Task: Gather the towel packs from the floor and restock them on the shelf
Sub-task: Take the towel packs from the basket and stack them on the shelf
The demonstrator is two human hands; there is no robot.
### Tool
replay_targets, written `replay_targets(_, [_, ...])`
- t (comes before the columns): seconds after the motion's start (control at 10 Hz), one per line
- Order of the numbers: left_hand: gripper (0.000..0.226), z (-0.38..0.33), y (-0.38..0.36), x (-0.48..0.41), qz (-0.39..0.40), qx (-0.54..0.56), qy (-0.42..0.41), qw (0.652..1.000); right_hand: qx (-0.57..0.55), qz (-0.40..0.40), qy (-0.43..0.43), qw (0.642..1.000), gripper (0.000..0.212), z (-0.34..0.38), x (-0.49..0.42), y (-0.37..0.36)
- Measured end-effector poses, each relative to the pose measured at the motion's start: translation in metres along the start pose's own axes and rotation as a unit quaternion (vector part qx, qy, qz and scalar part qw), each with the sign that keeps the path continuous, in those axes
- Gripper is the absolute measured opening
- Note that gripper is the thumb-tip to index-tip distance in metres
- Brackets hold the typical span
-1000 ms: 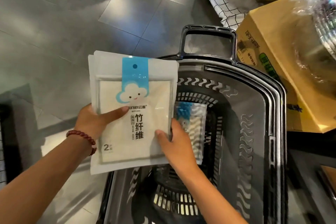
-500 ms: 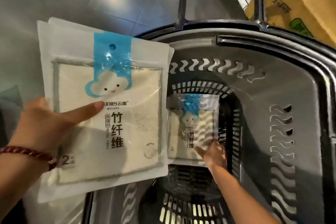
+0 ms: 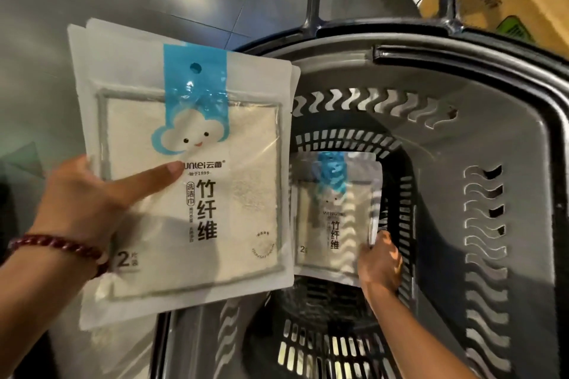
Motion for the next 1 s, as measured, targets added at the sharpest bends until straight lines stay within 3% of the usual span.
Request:
replay_targets(0.2, [0.034,-0.013,-0.001,0.019,-0.036,0.096,0.054,0.993,-0.097,-0.023,0.164,0.981,0.036,0.040,0.042,0.058])
replay_targets(0.3, [0.027,-0.022,-0.005,0.026,-0.033,0.091,0.057,0.994,-0.150,-0.114,0.202,0.961,0.038,0.056,0.065,0.104])
replay_targets(0.4, [0.028,-0.023,-0.006,0.027,-0.027,0.101,0.065,0.992,-0.218,-0.141,0.215,0.941,0.043,0.059,0.076,0.130])
replay_targets(0.5, [0.028,-0.027,-0.003,0.030,-0.021,0.106,0.082,0.991,-0.336,-0.157,0.263,0.891,0.034,0.067,0.099,0.178])
replay_targets(0.7, [0.026,-0.029,-0.004,0.030,0.009,0.107,0.103,0.989,-0.470,-0.147,0.334,0.803,0.046,0.086,0.118,0.225])
replay_targets(0.8, [0.026,-0.029,-0.005,0.031,0.021,0.119,0.114,0.986,-0.537,-0.149,0.303,0.773,0.039,0.083,0.114,0.239])
replay_targets(0.9, [0.028,-0.027,-0.004,0.033,0.031,0.106,0.131,0.985,-0.583,-0.065,0.253,0.769,0.033,0.105,0.108,0.232])
replay_targets(1.0, [0.029,-0.027,-0.006,0.031,0.031,0.115,0.136,0.983,-0.551,0.033,0.222,0.804,0.043,0.131,0.109,0.202])
Point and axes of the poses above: each hand's wrist, its own x-axis away from the middle knuckle, its own y-axis out of the back of the hand, z = x × y, the point moved 7 cm from there along -x, towards the middle knuckle, and after that the axes turned 4 degrees about y, right-handed, at the moved point
